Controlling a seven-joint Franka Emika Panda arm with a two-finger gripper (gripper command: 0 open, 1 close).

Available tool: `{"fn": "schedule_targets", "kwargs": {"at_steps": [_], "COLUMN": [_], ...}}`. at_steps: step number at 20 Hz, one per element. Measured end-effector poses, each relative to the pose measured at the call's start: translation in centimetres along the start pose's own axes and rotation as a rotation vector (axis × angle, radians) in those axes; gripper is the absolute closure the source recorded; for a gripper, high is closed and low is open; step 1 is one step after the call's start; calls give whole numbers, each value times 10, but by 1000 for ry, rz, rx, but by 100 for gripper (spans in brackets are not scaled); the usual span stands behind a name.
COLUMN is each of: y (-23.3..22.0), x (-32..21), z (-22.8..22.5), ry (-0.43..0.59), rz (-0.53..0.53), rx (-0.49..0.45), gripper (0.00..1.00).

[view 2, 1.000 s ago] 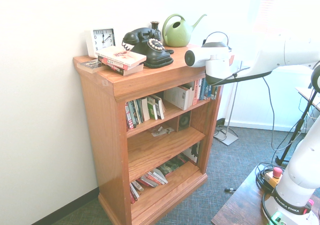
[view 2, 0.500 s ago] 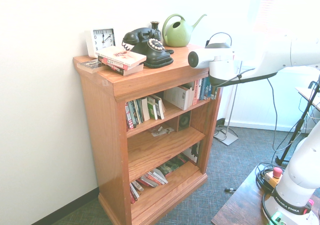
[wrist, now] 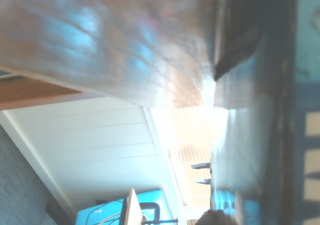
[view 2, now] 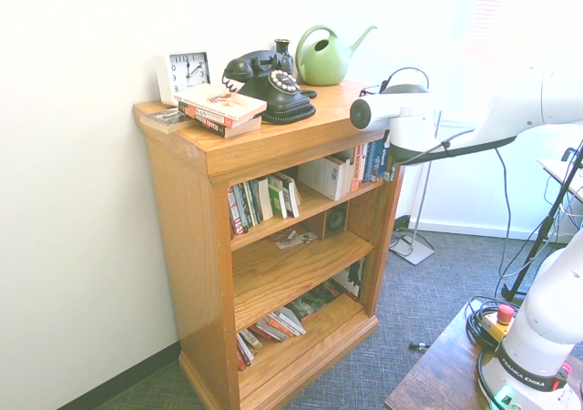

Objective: Shelf the books

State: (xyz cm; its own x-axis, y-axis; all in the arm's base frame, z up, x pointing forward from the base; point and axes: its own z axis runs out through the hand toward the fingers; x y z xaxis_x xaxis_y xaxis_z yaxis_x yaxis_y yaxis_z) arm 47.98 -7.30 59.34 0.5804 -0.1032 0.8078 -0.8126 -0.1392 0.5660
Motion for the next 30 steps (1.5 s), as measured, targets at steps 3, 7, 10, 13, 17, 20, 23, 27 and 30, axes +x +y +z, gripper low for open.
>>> {"fn": "schedule_targets", "kwargs": {"at_steps": [3,7,10,13,17,20,23,27,30], "y": [24,57,82,111,142,151,140,108,93], "x": [8,11,-1,-17,-46,-67,-91,-129,-144], "z": [3,-2,-14,-39,-55,-60,-67,-71,-55], "ry": [-37,-76,-133,-188,-285,-359,-434,-507,-540], "rz": [55,107,131,167,203,220,216,187,167], "rx": [32,71,133,219,312,379,480,605,673], "gripper": [100,100,100,100,100,100,100,100,100]}}
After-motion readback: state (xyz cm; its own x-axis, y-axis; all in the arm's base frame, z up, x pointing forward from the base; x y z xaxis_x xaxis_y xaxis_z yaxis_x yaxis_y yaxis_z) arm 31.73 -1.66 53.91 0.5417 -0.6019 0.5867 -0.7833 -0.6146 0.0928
